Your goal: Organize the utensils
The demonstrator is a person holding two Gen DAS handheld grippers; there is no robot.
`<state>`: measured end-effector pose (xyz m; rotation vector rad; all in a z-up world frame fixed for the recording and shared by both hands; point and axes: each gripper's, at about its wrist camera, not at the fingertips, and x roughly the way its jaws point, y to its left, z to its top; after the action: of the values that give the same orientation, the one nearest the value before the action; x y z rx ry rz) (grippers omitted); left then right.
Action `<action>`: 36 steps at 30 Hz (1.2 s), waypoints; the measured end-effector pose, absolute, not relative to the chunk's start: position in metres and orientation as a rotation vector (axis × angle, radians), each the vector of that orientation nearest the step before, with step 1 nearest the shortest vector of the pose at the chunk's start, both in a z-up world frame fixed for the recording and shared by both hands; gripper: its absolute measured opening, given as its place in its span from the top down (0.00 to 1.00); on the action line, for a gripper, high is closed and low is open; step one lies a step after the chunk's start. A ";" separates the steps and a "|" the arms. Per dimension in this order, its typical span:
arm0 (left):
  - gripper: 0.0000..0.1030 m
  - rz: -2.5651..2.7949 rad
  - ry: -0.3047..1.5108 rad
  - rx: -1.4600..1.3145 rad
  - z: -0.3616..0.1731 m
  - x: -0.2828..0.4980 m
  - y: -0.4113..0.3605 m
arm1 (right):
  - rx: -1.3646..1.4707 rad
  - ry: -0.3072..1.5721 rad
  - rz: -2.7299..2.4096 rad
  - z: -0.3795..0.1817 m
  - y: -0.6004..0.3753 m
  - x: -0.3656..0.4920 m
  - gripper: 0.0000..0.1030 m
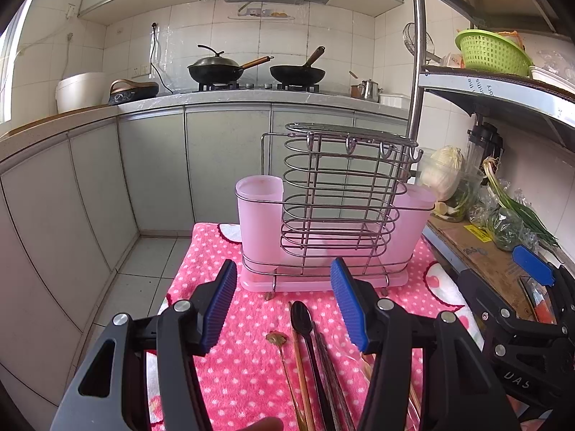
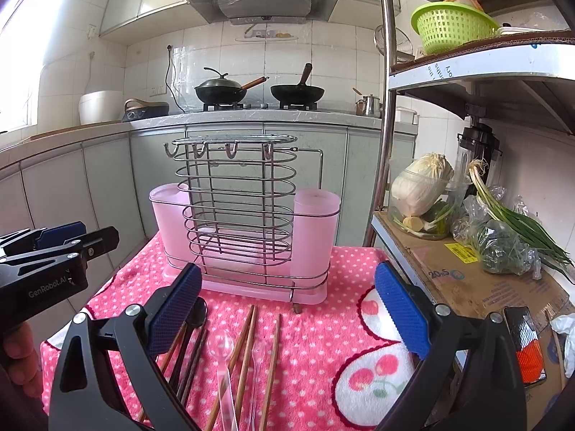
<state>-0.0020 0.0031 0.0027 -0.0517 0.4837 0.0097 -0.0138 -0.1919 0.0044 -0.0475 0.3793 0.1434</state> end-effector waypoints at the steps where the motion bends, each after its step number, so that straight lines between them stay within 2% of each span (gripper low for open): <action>1: 0.48 0.012 0.483 -0.052 0.004 -0.002 0.002 | -0.048 0.379 0.143 0.004 -0.192 -0.014 0.05; 36: 0.48 0.011 0.466 -0.055 0.008 -0.007 0.002 | -0.051 0.365 0.138 0.012 -0.195 -0.018 0.05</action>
<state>-0.0065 0.0024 0.0084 -0.0554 0.4662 0.0107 -0.0182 -0.1948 0.0122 -0.0508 0.3651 0.1376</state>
